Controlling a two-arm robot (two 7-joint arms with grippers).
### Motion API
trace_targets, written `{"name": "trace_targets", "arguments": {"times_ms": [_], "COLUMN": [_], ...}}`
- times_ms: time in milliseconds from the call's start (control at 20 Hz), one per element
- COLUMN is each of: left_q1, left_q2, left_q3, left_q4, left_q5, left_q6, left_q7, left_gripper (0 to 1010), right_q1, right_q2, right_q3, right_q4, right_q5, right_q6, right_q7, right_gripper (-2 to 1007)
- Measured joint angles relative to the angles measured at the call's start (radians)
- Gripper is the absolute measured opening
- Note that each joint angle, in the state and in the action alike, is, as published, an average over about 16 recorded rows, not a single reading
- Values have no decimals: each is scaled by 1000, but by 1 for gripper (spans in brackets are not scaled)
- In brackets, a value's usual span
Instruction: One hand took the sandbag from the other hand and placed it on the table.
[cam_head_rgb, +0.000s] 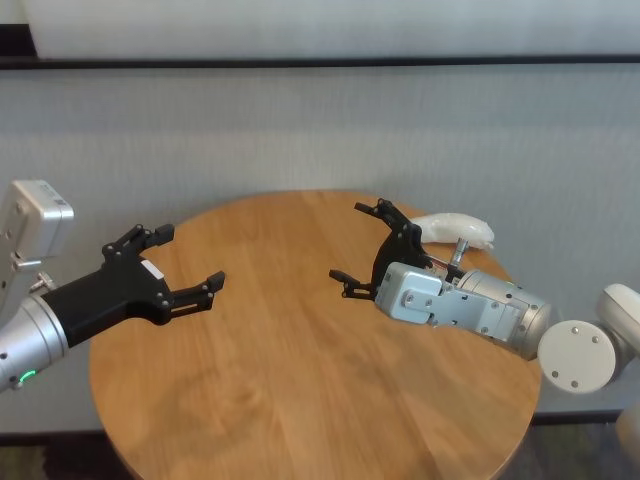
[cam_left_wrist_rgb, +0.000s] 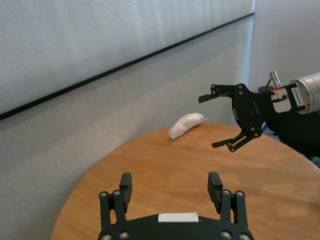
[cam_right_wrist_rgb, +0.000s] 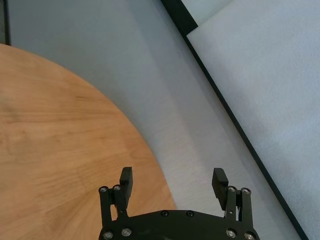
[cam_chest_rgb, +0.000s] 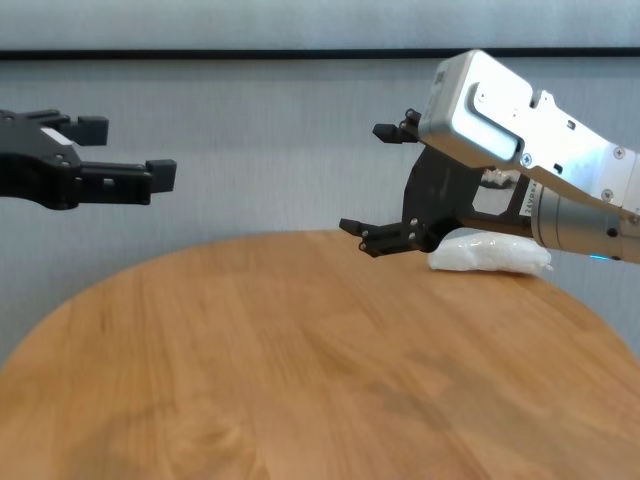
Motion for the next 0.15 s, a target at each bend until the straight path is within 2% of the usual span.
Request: {"name": "trace_targets", "arguments": {"times_ms": [150], "left_q1": [0], "left_q2": [0], "left_q3": [0], "left_q4": [0], "left_q5": [0], "left_q6": [0], "left_q7": [0], "left_gripper": [999], "right_q1": [1], "right_q2": [-1], "right_q3": [0], "right_q4": [2], "right_q5": [0], "right_q6": [-1], "right_q7": [0], "right_gripper": [1000]}}
